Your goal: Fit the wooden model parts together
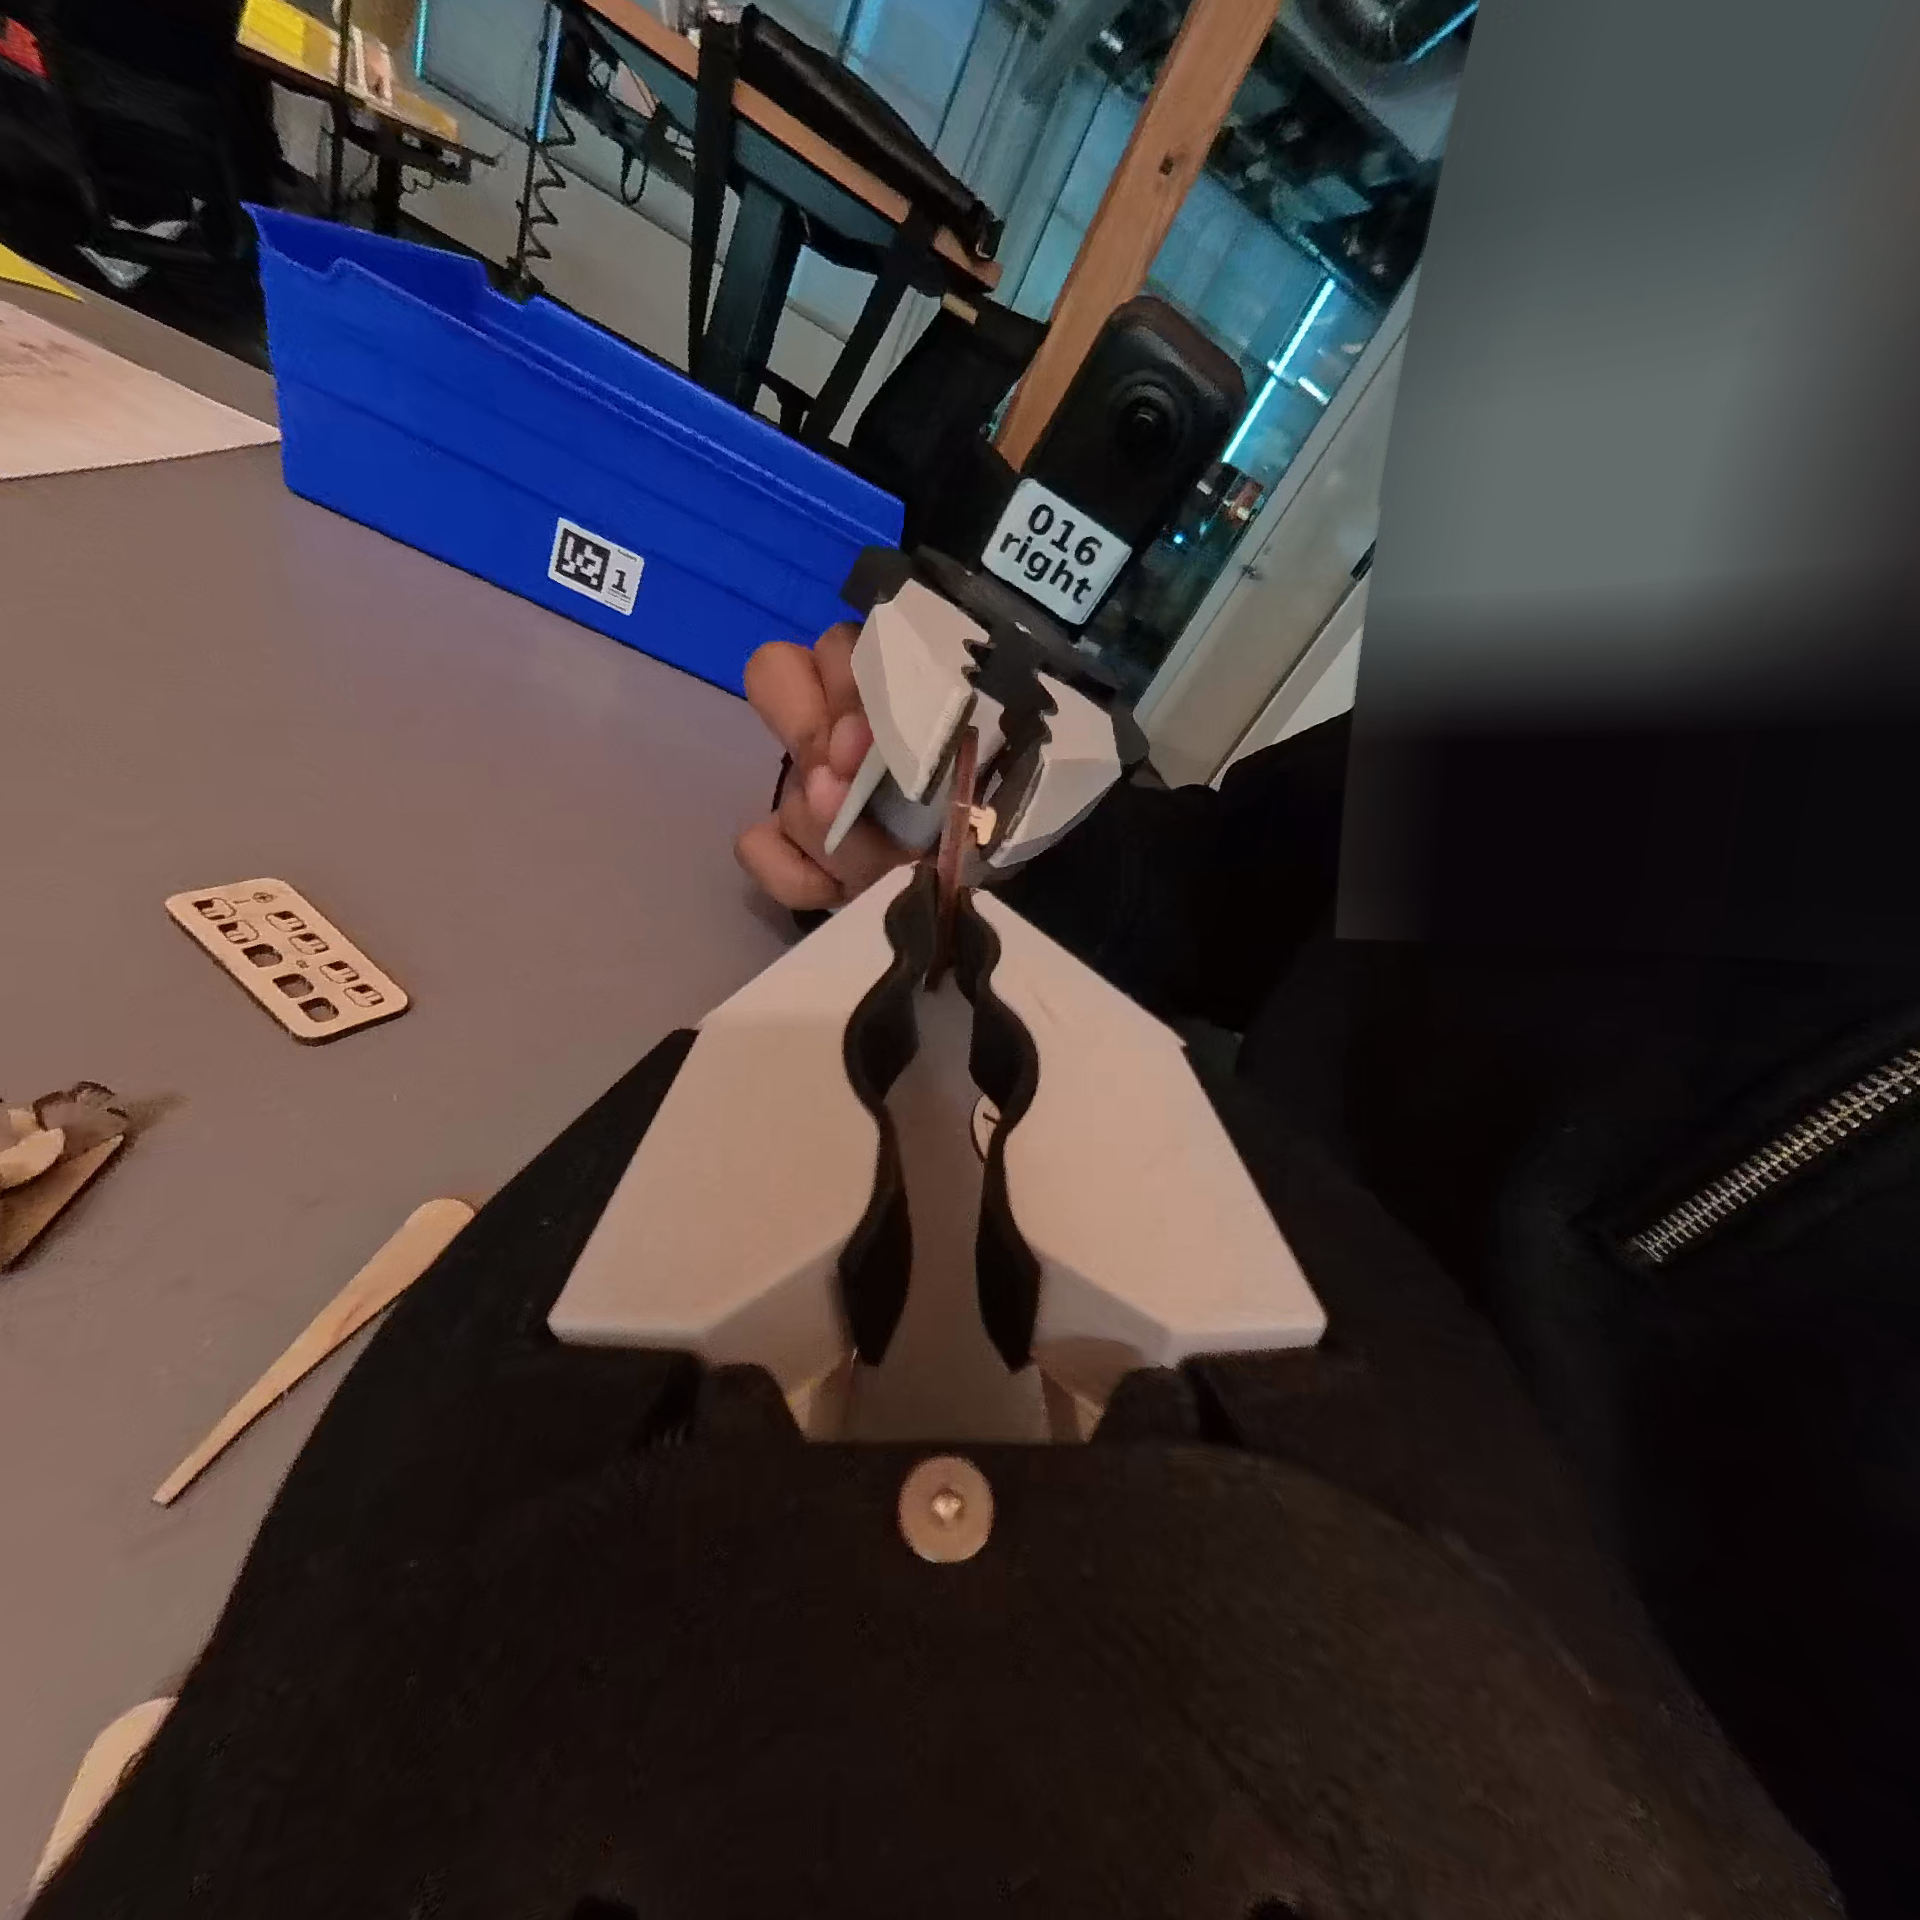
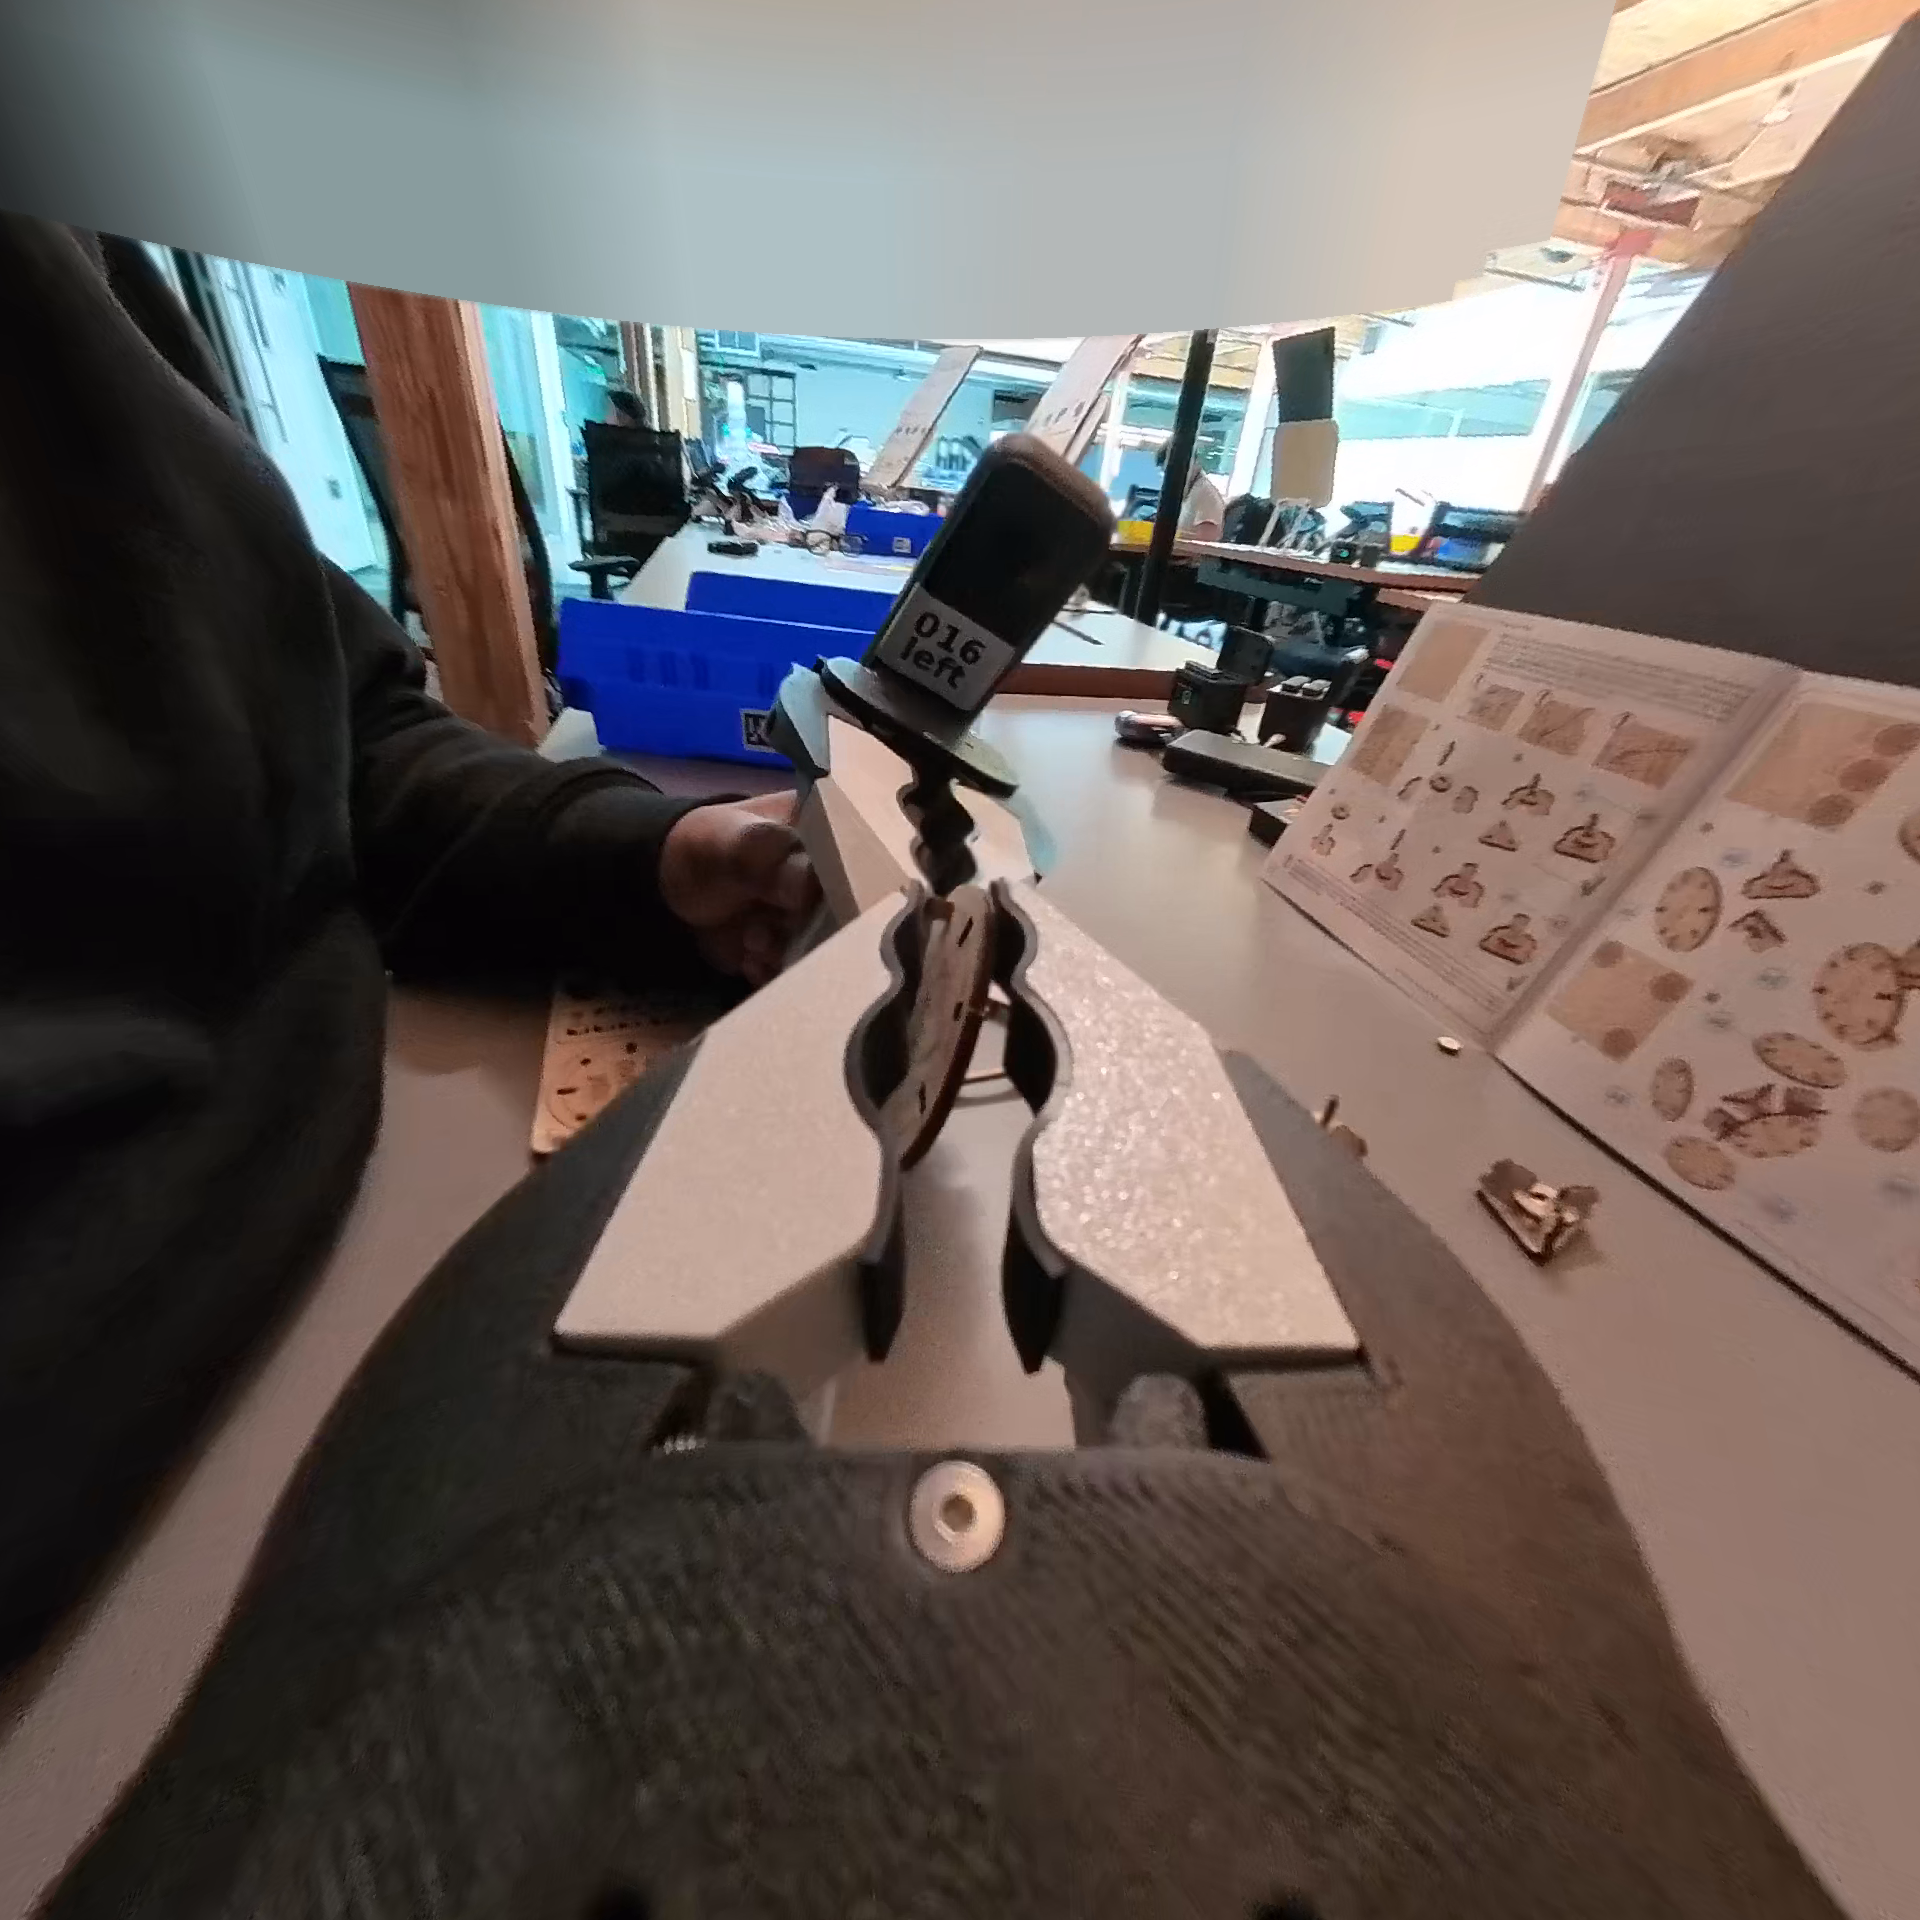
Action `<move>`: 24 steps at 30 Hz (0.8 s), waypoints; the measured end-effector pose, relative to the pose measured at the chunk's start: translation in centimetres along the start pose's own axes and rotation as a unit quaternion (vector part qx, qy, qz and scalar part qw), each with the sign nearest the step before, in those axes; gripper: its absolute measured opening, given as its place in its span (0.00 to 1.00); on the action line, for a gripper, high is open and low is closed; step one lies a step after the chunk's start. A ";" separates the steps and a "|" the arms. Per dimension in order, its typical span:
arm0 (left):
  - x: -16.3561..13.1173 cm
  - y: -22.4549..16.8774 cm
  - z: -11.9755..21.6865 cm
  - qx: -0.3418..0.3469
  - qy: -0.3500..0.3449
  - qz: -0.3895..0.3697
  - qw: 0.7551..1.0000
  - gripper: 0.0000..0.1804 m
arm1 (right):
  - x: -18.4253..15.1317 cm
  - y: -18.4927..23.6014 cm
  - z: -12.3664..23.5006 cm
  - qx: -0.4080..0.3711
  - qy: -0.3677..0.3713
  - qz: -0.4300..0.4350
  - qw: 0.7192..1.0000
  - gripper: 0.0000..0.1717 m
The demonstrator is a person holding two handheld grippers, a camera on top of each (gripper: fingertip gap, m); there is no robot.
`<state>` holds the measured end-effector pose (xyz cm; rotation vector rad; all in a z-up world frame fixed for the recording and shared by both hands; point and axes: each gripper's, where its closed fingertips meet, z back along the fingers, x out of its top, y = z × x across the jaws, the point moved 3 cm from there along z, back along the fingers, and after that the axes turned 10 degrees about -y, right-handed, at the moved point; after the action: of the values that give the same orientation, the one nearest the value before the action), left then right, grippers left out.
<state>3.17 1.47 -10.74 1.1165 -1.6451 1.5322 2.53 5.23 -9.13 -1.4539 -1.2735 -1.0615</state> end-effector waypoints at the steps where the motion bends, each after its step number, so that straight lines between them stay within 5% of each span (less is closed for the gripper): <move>1: 0.0 0.0 0.0 0.000 -0.002 0.002 1.000 0.00 | 0.0 0.0 0.0 0.002 -0.002 -0.010 1.000 0.05; 24: -0.1 0.1 0.2 0.027 0.016 -0.064 0.997 0.00 | -0.4 -0.2 0.0 0.044 -0.025 -0.166 0.985 0.03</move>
<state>3.11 1.32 -10.87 1.1969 -1.4894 1.5113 2.25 5.13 -9.49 -1.2351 -1.6182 -1.1730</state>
